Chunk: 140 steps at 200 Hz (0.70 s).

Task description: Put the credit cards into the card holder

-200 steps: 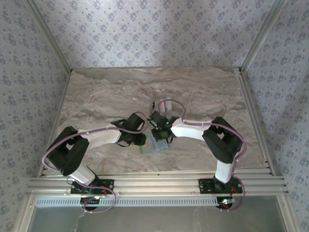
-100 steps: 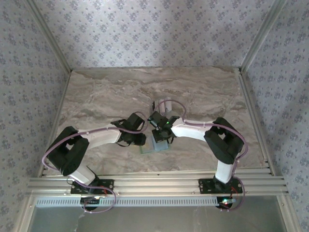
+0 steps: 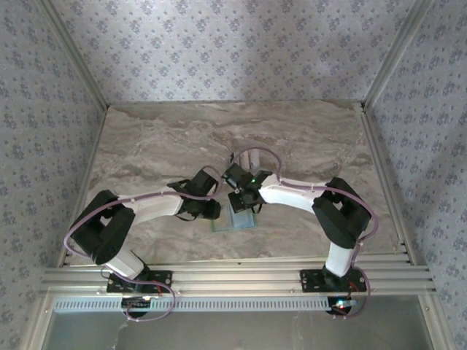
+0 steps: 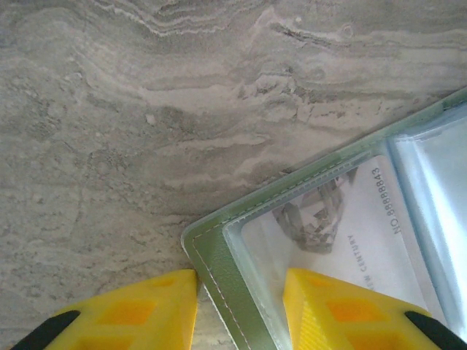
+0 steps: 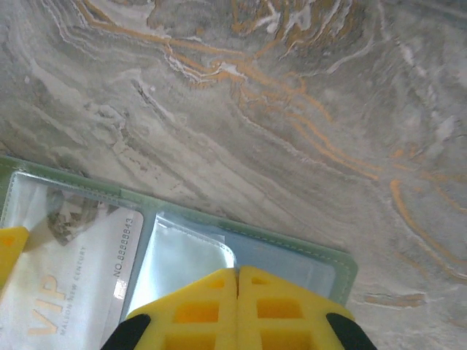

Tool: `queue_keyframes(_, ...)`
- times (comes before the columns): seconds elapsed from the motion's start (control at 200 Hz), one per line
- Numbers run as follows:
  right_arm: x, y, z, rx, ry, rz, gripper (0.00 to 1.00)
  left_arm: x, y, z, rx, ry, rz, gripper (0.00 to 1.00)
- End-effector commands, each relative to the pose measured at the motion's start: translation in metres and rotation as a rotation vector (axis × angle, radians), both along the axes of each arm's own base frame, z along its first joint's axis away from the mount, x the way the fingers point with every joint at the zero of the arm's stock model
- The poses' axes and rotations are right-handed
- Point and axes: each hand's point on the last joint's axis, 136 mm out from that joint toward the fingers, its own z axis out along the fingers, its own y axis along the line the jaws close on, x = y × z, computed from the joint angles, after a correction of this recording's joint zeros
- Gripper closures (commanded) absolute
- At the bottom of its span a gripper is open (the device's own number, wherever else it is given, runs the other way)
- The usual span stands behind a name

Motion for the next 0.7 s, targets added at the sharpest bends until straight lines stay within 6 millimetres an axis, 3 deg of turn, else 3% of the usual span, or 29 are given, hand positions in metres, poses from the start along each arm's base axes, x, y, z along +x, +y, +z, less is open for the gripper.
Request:
queue_keyframes(0.0,0.009,0.003,0.021,-0.022,-0.057,0.009,1.0,-0.024,-0.009,-0.025,-0.022,0.12,-0.053,0.63)
queue_keyframes(0.32,0.006,0.016,0.029,0.04,-0.049,0.044,1.0,-0.025,-0.01,-0.027,-0.021,0.127,-0.052,0.63)
queue_keyframes(0.56,-0.004,0.043,0.039,0.23,0.034,0.106,0.99,-0.025,-0.01,-0.027,-0.022,0.127,-0.052,0.63)
queue_keyframes(0.58,-0.009,0.037,0.029,0.225,0.061,0.103,0.99,-0.025,-0.01,-0.027,-0.021,0.129,-0.052,0.63)
queue_keyframes(0.695,-0.011,0.041,0.028,0.295,0.104,0.092,0.93,-0.025,-0.01,-0.027,-0.027,0.132,-0.051,0.63)
